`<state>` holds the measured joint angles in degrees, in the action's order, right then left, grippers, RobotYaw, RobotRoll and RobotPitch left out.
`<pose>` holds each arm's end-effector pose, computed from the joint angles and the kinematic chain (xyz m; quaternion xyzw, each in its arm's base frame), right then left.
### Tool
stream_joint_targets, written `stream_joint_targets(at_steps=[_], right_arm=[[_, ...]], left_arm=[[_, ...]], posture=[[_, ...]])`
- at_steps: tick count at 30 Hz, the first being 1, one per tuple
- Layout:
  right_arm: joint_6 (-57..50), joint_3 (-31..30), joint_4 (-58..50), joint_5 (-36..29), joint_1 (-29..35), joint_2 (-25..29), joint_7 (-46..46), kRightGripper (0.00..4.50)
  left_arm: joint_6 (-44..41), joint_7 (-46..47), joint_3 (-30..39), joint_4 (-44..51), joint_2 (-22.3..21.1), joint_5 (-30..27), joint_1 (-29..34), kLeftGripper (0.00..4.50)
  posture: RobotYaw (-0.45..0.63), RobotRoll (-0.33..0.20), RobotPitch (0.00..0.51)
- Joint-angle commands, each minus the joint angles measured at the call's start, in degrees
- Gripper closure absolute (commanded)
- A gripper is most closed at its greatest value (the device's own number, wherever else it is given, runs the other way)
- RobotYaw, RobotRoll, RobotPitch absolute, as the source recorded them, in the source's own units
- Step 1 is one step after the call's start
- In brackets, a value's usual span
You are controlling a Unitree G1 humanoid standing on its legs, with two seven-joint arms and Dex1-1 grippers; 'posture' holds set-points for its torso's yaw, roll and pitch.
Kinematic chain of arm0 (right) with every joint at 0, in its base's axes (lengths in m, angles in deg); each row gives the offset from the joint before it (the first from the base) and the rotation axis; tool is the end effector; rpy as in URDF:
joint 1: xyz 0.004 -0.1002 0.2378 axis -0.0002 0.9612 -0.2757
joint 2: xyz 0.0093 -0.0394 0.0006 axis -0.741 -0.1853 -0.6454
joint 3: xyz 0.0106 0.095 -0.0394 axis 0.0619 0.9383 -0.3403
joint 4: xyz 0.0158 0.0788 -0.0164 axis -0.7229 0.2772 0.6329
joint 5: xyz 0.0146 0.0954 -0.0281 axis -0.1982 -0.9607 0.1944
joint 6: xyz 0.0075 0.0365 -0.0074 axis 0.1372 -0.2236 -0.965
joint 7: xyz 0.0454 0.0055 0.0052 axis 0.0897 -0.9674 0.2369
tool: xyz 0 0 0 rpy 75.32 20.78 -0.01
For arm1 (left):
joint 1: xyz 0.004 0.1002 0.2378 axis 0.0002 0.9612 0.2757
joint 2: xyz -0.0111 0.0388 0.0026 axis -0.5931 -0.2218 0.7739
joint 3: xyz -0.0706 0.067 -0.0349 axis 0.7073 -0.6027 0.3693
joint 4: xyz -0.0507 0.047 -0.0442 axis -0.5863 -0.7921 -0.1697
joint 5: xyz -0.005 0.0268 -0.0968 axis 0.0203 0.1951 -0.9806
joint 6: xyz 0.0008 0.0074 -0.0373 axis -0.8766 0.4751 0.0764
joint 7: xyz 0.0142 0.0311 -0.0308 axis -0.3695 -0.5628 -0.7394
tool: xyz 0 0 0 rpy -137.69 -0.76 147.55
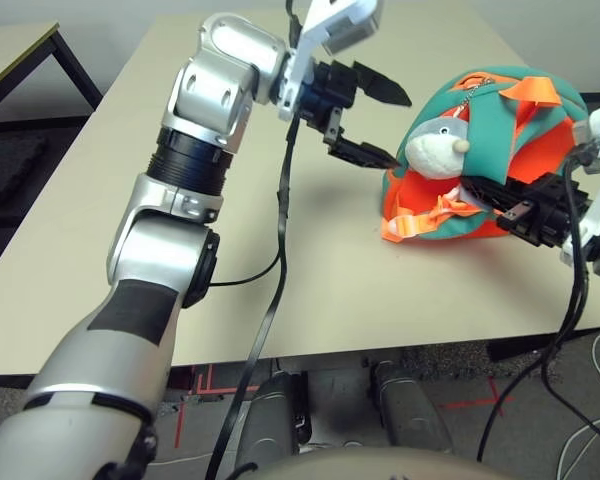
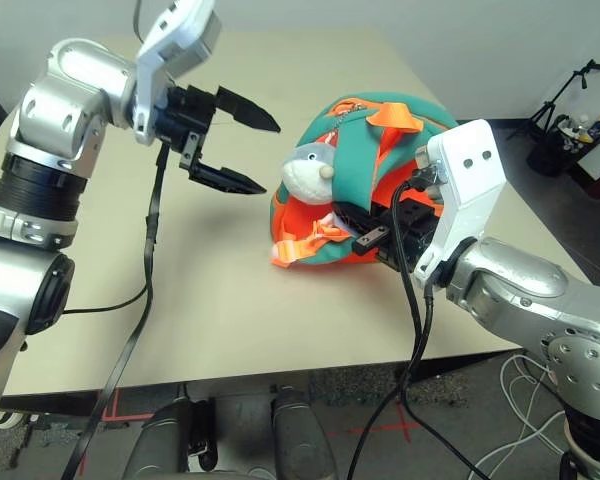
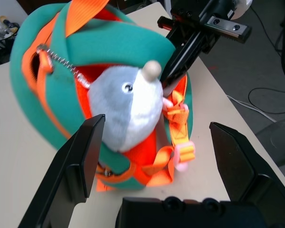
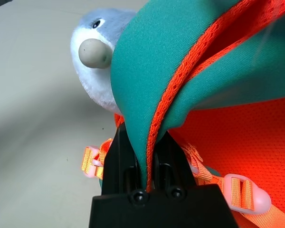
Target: Put the pencil case into the backpack and zip it.
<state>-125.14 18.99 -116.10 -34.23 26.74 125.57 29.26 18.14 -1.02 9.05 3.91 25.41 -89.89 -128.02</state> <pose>0.1820 -0.2180 0.2382 -0.0576 0.0660 0.2987 0.9503 0.3333 0.0950 0.3207 0.3147 -0.0439 -0.7211 0.6157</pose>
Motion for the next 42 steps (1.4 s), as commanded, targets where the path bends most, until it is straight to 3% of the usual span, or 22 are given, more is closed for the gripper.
stream_joint_targets(at_steps=[1, 18, 22, 29, 33, 36, 42], right_arm=[[-0.76, -0.74, -1.26, 0.09, -0.66, -0.78, 0.3, 4.33], [-1.36, -0.57, -3.23, -1.1, -1.05, -2.81, -2.45, 4.33], [-1.38, -0.88, -3.34, -1.15, -1.3, -3.08, -2.78, 4.33], [-1.52, -1.05, -3.0, -0.7, -1.42, -3.39, -2.38, 4.33], [-1.59, -1.16, -2.74, -0.19, -1.18, -3.53, -1.85, 4.33], [-1.64, -1.12, -2.76, 0.03, -0.89, -3.71, -1.67, 4.33], [-1.79, -1.21, -2.85, 0.51, -0.45, -4.59, -1.5, 4.33]], left_arm=[[1.28, 2.7, -1.21, -3.07, 1.46, 0.91, -0.63, 0.0], [8.56, 7.86, -3.45, -16.78, 6.15, 5.06, -2.76, 0.0], [7.29, 9.69, -2.22, -17.69, 6.55, 4.96, -3.26, 0.9], [2.24, 9.57, 1.76, -16.13, 5.54, 1.24, -5.9, 3.27], [-5.77, 8.82, 6.4, -17.46, 1.97, -2.91, -10.09, 4.27], [-9.42, 11.05, 10.41, -19.25, 0.26, -5.78, -11.34, 4.36], [-8.17, 18.78, 16.4, -28.75, -3.79, -6.68, -12.3, 4.36]], posture=[[-0.27, 0.0, 0.098], [-0.3, 0.0, 0.109], [-0.3, 0.0, 0.108], [-0.28, 0.0, 0.105], [-0.27, 0.0, 0.105], [-0.27, 0.0, 0.106], [-0.26, 0.0, 0.107]])
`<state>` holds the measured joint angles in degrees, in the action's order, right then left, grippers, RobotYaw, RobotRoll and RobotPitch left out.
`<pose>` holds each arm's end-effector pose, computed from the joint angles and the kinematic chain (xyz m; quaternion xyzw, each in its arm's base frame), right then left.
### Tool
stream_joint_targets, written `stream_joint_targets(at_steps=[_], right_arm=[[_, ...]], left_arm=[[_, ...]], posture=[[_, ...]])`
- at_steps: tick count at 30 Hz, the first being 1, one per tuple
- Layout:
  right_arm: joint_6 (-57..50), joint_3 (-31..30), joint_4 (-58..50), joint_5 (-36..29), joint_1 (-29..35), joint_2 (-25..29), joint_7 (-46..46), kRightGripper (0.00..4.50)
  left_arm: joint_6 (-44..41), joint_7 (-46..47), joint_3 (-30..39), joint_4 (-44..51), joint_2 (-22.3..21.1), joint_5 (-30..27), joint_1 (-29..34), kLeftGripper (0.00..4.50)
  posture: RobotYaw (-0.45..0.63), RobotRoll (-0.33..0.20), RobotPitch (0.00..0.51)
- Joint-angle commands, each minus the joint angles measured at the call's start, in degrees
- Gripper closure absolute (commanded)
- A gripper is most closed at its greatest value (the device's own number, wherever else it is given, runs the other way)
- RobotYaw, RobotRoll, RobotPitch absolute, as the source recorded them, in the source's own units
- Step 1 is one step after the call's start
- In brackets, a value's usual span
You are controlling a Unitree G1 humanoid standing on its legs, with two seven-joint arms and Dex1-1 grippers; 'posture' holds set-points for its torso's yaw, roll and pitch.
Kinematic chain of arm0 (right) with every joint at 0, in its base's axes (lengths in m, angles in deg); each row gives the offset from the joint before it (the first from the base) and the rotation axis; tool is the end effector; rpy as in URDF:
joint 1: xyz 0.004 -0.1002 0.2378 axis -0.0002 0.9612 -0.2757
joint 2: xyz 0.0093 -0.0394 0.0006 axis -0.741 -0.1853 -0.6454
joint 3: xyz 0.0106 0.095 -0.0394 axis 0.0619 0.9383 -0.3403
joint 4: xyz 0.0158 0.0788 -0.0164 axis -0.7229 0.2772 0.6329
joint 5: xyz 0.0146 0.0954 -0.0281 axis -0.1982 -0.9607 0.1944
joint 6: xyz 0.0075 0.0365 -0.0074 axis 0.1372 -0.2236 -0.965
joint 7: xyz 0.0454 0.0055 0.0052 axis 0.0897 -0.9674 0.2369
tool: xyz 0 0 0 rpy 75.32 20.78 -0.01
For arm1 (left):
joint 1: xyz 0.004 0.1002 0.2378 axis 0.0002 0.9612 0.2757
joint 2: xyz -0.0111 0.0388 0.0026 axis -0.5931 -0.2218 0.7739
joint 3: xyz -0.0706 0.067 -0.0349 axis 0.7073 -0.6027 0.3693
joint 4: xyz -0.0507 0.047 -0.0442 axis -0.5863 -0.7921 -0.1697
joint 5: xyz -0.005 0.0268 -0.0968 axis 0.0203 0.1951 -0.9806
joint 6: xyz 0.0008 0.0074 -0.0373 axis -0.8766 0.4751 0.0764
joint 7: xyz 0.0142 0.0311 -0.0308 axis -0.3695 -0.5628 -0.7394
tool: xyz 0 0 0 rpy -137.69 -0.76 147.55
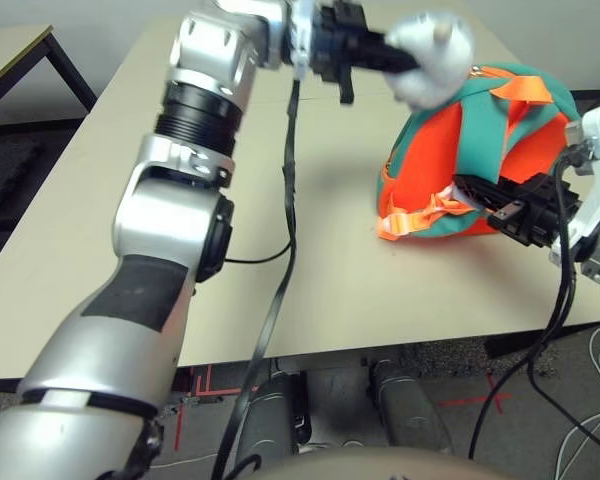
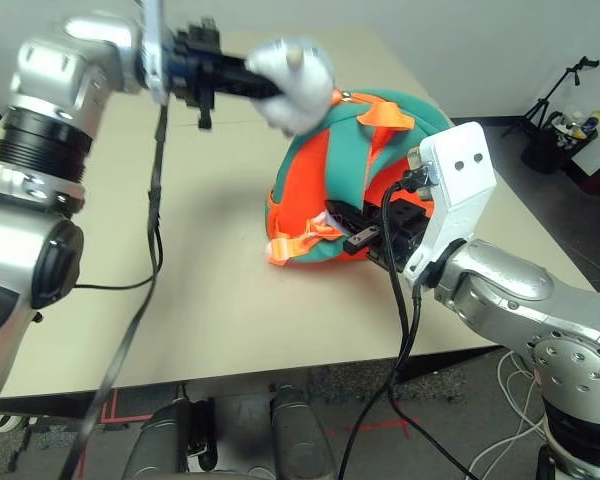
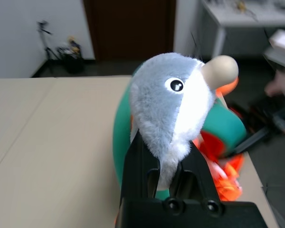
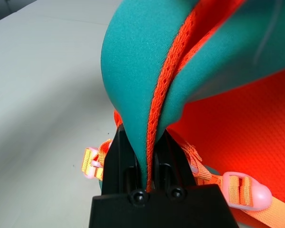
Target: Put the pencil case into the backpack and zip it.
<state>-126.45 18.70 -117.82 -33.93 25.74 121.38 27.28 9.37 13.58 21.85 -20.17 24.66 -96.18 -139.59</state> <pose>0.1809 -0.2100 0.2345 -0.0418 0.0539 0.3037 0.9503 0.3612 0.1350 0.3389 0.0951 -0.0344 -0.6133 0.7834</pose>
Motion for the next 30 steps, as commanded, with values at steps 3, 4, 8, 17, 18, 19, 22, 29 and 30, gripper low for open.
stream_joint_targets(at_steps=[3, 4, 8, 17, 18, 19, 22, 29, 30], right_arm=[[-0.52, -0.98, -1.13, 0.37, 0.6, -0.64, 0.59, 4.33], [-0.54, -1.08, -1.1, 0.46, 0.57, -0.73, 0.62, 4.33], [-0.6, -1.2, -1.15, 0.6, 0.65, -1.09, 0.53, 4.33], [-0.65, -0.86, -1.44, 0.88, 1.36, -1.72, 0.23, 4.33], [-0.62, -0.9, -1.47, 0.99, 1.41, -1.79, 0.26, 4.33], [-0.59, -0.98, -1.47, 1.07, 1.42, -1.91, 0.25, 4.33], [-0.53, -1.21, -1.38, 1.54, 1.4, -2.25, 0.42, 4.33], [-0.39, -2.13, -0.87, 3.08, 1.2, -3.59, 0.89, 4.33], [-0.35, -2.18, -0.84, 3.26, 1.28, -3.85, 0.88, 4.33]], left_arm=[[2.87, 7.29, 4.27, -10.13, -4.39, 0.56, -2.18, 4.36], [2.65, 8.01, 4.32, -12.14, -4.88, 0.88, -2.71, 4.36], [2.35, 9.19, 4.02, -16.79, -5.68, 1.89, -0.6, 4.36], [-4.28, 6.15, 5.17, -11.33, -3.17, -1.93, 8.88, 4.37], [-6.16, 5.89, 5.4, -8.99, -2.82, -2.81, 9.99, 4.37], [-8.73, 5.79, 5.61, -5.87, -2.41, -4.02, 11.12, 4.37], [-17.16, 6.44, 6.28, 4.87, -1.51, -8.21, 14.05, 4.37], [-30.33, 10.29, 10.4, 16.72, -2.72, -16.55, 16.42, 4.37], [-31.3, 10.55, 10.49, 17.88, -3.06, -17.17, 16.94, 4.37]], posture=[[-0.26, 0.0, 0.107], [-0.25, 0.0, 0.108], [-0.26, 0.0, 0.107], [-0.26, 0.0, 0.107], [-0.26, 0.0, 0.106], [-0.26, 0.0, 0.106], [-0.26, 0.0, 0.105], [-0.25, 0.0, 0.103], [-0.25, 0.0, 0.103]])
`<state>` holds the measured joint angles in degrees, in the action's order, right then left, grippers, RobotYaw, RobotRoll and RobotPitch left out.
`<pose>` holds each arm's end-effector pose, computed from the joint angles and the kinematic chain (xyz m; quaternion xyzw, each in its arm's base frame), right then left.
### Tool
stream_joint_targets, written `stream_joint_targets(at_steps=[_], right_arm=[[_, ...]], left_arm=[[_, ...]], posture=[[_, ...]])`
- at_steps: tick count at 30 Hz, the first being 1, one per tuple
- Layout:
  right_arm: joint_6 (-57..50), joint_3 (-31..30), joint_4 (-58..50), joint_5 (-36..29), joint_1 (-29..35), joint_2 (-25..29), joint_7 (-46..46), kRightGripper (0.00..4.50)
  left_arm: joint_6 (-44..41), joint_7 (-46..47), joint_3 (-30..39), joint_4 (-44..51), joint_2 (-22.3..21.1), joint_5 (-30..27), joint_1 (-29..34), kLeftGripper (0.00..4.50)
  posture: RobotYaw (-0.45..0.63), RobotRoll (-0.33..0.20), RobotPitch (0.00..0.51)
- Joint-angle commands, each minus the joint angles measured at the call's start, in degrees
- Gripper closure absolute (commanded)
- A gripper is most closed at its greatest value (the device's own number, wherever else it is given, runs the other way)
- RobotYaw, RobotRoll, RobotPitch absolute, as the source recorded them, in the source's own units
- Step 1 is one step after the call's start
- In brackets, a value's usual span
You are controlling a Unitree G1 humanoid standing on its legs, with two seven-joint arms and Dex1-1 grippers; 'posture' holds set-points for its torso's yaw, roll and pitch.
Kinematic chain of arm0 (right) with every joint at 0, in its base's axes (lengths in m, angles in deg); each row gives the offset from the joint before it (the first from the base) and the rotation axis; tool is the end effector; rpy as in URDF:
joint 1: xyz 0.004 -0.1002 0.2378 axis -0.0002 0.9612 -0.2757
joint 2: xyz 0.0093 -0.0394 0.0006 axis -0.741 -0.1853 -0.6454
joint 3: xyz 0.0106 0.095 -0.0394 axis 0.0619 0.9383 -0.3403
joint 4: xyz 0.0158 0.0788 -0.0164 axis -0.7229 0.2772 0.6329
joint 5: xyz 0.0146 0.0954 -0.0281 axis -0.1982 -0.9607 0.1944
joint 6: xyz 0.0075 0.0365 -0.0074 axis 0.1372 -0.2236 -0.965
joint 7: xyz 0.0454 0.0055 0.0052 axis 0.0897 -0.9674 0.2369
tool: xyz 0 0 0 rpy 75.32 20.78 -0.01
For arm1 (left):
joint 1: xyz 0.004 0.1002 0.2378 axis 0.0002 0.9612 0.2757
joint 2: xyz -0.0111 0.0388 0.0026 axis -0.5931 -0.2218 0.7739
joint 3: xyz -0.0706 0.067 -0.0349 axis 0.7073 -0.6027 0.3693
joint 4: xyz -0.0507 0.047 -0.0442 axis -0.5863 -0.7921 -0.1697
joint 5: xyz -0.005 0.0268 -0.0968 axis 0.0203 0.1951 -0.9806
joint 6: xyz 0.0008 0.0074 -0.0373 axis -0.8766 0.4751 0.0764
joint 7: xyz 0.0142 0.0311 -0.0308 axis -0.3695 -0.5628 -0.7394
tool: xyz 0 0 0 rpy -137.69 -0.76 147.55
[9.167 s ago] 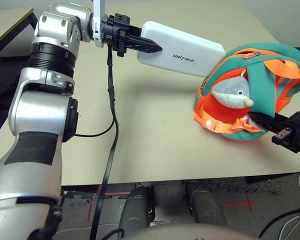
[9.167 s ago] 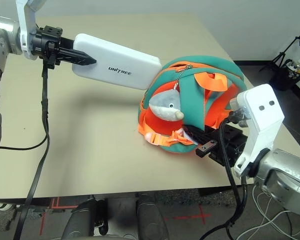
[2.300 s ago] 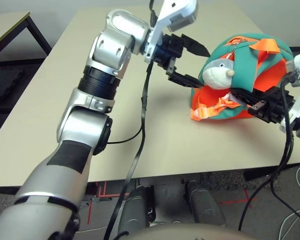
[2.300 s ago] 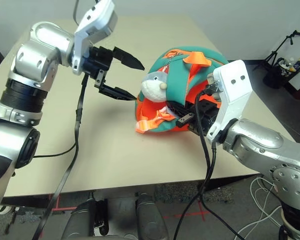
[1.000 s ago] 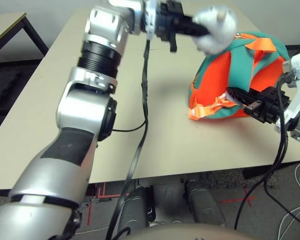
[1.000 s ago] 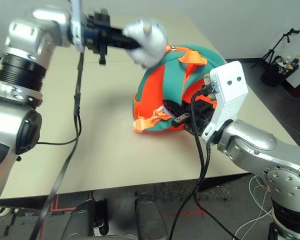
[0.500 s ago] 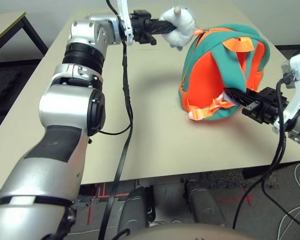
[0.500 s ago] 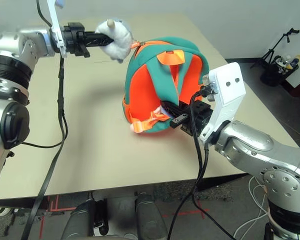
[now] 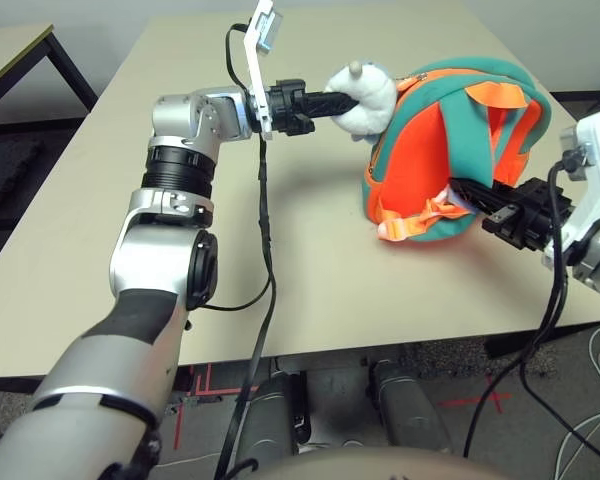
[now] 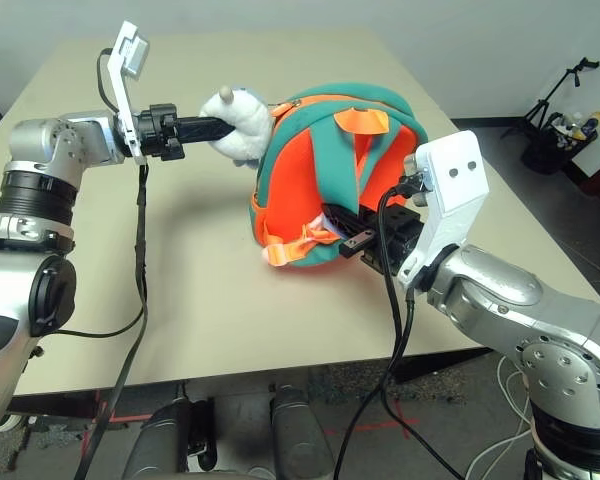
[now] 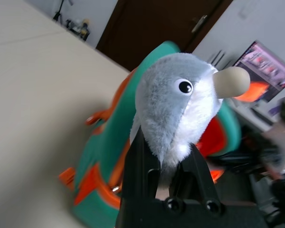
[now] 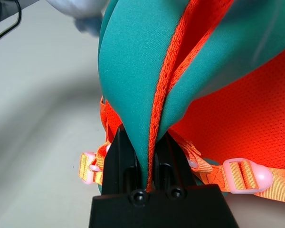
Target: Put the pencil case into the backpack and zip it.
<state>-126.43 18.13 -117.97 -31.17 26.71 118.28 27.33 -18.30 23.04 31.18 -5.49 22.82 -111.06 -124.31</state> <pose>0.1823 -0.2082 0.2264 -0.0297 0.0535 0.2966 0.9530 0.3504 0.1699 0.2750 -0.1508 0.0784 -0.5866 0.7919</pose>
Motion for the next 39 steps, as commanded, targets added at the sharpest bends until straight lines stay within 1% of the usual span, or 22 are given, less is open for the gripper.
stream_joint_targets(at_steps=[1, 6, 11, 16, 21, 24, 26, 30, 34, 36, 38, 39], right_arm=[[-0.31, -1.66, -0.65, 0.79, 0.47, -1.02, 0.85, 4.33], [-0.22, -1.56, -0.57, 2.25, 1.41, -2.05, 1.27, 4.33], [-0.32, -1.47, -0.33, 2.99, 1.51, -2.6, 1.61, 4.33], [-0.44, -1.59, 0.12, 3.72, 1.18, -3.04, 2.09, 4.33], [-0.58, -1.59, 0.38, 4.4, 0.86, -3.57, 2.55, 4.33], [-0.5, -1.55, 0.46, 4.77, 0.85, -3.76, 2.75, 4.33], [-0.47, -1.6, 0.51, 4.94, 0.73, -3.91, 2.79, 4.33], [-0.49, -1.75, 0.71, 5.42, 0.43, -4.3, 2.93, 4.33], [-0.38, -1.81, 1.06, 6.19, 0.16, -4.73, 3.38, 4.33], [-0.24, -1.37, 1.34, 6.01, 0.14, -5.12, 3.5, 4.33], [-0.16, 0.03, 1.86, 3.49, 0.19, -6.42, 2.4, 4.33], [-1.16, 1.19, 2.32, -0.2, -0.42, -5.79, 1.86, 3.98]], left_arm=[[-4.54, 1.05, 0.84, 4.29, -1.81, -2.77, 2.4, 4.37], [-8.02, 1.5, -0.77, 8.98, -4.92, -4.36, 7.28, 4.37], [-9.54, 3.11, -1.42, 12.49, -6.54, -4.88, 12.9, 4.37], [-11.45, 5.88, -1.82, 14.48, -6.05, -5.91, 16.92, 4.37], [-13.94, 7.05, -4.11, 17.22, -5.37, -6.85, 22.36, 4.37], [-14.15, 7.61, -7.1, 18.13, -4.72, -6.34, 26.63, 4.37], [-11.64, 7.82, -9.56, 16.84, -4.39, -4.65, 28.9, 4.37], [-7.22, 7.8, -13.23, 12.96, -3.94, -1.61, 30.84, 4.37], [-0.33, 7.94, -17.39, 6.68, -2.43, 3.02, 31.95, 4.37], [1.23, 7.82, -17.14, 7.33, -2.17, 3.15, 31.24, 4.37], [1.39, 8.01, -16.02, 9.86, -2.22, 2.38, 30.31, 4.37], [-1.01, 8.33, -13.84, 13.61, -2.92, 0.24, 29.21, 4.02]], posture=[[-0.25, 0.0, 0.104], [-0.24, 0.0, 0.11], [-0.23, 0.0, 0.112], [-0.23, 0.0, 0.112], [-0.23, 0.0, 0.109], [-0.24, 0.0, 0.109], [-0.24, 0.0, 0.107], [-0.24, 0.0, 0.105], [-0.24, 0.0, 0.101], [-0.24, 0.0, 0.095], [-0.24, 0.0, 0.094], [-0.24, 0.0, 0.091]])
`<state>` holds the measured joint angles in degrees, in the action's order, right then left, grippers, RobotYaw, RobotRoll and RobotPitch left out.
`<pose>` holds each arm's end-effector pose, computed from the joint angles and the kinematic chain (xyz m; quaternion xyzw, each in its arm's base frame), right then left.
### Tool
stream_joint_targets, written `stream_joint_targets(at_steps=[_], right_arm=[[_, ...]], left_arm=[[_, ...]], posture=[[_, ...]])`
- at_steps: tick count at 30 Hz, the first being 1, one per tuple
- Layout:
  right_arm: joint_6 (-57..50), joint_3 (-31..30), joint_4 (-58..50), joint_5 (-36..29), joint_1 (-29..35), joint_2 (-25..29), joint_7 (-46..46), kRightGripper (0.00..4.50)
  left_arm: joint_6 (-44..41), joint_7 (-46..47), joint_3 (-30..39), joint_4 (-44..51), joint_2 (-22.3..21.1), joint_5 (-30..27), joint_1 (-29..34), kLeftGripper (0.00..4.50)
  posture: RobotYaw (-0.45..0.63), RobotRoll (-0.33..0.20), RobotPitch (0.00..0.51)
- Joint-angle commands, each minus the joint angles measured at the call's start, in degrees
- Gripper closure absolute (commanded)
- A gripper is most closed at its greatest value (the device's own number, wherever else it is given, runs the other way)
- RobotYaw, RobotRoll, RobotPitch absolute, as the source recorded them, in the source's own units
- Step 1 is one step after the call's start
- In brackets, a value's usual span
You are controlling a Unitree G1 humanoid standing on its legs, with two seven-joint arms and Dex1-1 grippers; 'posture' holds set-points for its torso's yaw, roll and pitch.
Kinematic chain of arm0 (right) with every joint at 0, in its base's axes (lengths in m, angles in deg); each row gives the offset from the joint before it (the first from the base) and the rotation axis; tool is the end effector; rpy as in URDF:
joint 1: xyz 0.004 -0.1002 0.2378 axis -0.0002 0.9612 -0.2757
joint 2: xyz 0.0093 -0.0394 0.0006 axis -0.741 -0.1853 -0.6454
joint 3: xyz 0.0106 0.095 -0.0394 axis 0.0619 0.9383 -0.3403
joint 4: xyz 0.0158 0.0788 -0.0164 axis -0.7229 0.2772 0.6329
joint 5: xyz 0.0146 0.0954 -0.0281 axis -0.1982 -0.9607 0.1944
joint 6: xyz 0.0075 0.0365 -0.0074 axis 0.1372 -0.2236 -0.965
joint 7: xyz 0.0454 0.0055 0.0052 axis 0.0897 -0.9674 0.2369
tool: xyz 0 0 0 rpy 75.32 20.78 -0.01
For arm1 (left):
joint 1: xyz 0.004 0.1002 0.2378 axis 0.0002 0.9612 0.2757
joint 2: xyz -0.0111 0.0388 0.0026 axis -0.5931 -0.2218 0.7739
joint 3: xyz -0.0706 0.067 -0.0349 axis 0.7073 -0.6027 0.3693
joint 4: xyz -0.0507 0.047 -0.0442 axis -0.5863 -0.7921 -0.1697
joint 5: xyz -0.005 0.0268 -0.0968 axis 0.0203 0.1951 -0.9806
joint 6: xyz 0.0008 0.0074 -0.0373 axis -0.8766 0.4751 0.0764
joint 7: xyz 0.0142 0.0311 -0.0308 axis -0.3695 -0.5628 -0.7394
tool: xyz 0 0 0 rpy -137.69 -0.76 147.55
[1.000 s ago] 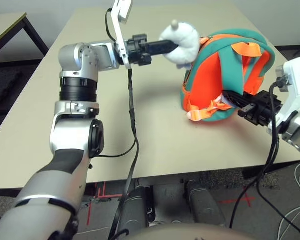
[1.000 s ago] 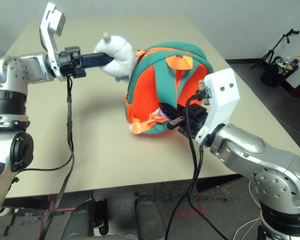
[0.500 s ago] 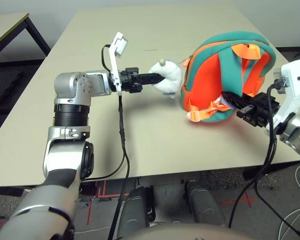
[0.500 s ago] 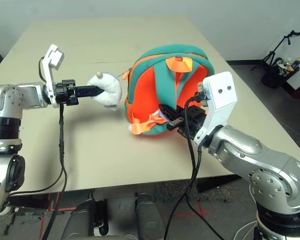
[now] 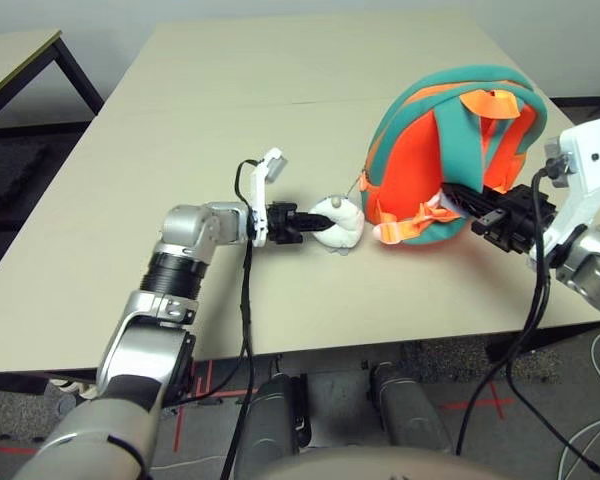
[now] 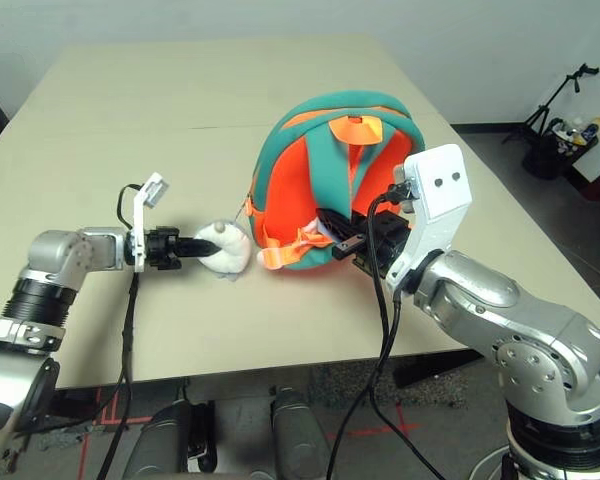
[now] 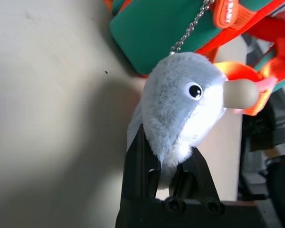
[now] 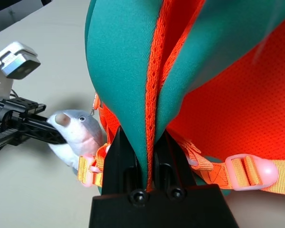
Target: Put the pencil case into the backpack and zip it.
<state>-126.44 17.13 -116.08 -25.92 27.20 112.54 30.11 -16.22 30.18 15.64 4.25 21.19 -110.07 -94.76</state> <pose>0.1895 -0.2071 0.2131 0.0002 0.0542 0.2958 0.9537 0.3149 0.1817 0.1237 -0.1275 0.3050 -0.4926 0.8050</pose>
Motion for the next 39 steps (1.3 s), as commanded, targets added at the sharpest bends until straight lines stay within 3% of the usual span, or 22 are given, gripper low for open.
stream_joint_targets(at_steps=[1, 3, 6, 7, 10, 12, 15, 18, 21, 25, 31, 39], right_arm=[[-1.57, 3.63, 1.35, -10.14, -1.93, 0.54, -2.02, 3.61], [-1.62, 5.8, 3.04, -18.12, -3.19, 1.84, -5.14, 3.08], [-0.36, 9.4, 7.94, -41.03, -3.38, 11.76, -9.77, 2.07], [-0.92, 10.73, 9.48, -45.49, -3.15, 14.88, -8.44, 1.78], [-6.79, 16.32, 15.82, -47.61, -1.73, 22.27, 1.57, 0.81], [-13.37, 21.94, 22.05, -47.61, 0.92, 28.27, 8.55, 0.18], [-21.93, 30.14, 28.99, -47.61, 8.63, 33.91, 11.98, 0.01], [-27.47, 38.13, 35.99, -45.86, 16.83, 34.63, 11.56, 0.01], [-25.56, 41.16, 40.14, -34.0, 18.34, 33.33, 14.66, 0.01], [-15.51, 36.29, 43.16, -22.41, 13.2, 28.71, 16.15, 0.01], [-1.56, 25.1, 48.29, -4.41, 2.48, 20.27, 17.48, 0.01], [17.11, 13.73, 57.33, 17.79, -7.58, 8.73, 20.15, 0.01]], left_arm=[[-6.64, 1.23, 4.39, 8.79, -2.44, -3.84, -1.71, 3.66], [-13.0, 1.54, 8.31, 16.42, -4.17, -8.88, -3.41, 3.1], [-32.8, 0.72, 20.39, 26.56, -7.97, -23.31, -11.35, 2.01], [-36.81, 0.66, 23.53, 27.15, -10.39, -29.53, -13.67, 1.68], [-38.85, 4.56, 28.76, 22.12, -17.8, -44.51, -16.73, 0.65], [-38.85, 9.87, 33.57, 17.4, -21.66, -49.27, -16.79, 0.01], [-37.68, 21.66, 42.09, 14.89, -20.56, -46.49, -14.37, 0.0], [-30.58, 33.95, 48.97, 15.68, -16.29, -42.35, -8.88, 0.0], [-19.62, 41.9, 49.13, 17.66, -13.65, -33.05, -2.83, 0.0], [0.74, 41.1, 43.57, 15.27, -13.27, -18.26, 5.66, 0.0], [23.74, 38.17, 36.09, 5.69, -10.38, -4.08, 9.36, 0.0], [39.38, 35.46, 28.34, -7.31, -6.7, 6.08, 8.85, 0.0]], posture=[[-0.24, 0.0, 0.088], [-0.23, 0.0, 0.085], [-0.19, 0.0, 0.076], [-0.18, 0.0, 0.075], [-0.16, 0.0, 0.073], [-0.14, 0.0, 0.07], [-0.12, 0.0, 0.066], [-0.1, 0.0, 0.066], [-0.09, 0.0, 0.066], [-0.08, 0.0, 0.068], [-0.09, 0.0, 0.074], [-0.09, 0.0, 0.06]])
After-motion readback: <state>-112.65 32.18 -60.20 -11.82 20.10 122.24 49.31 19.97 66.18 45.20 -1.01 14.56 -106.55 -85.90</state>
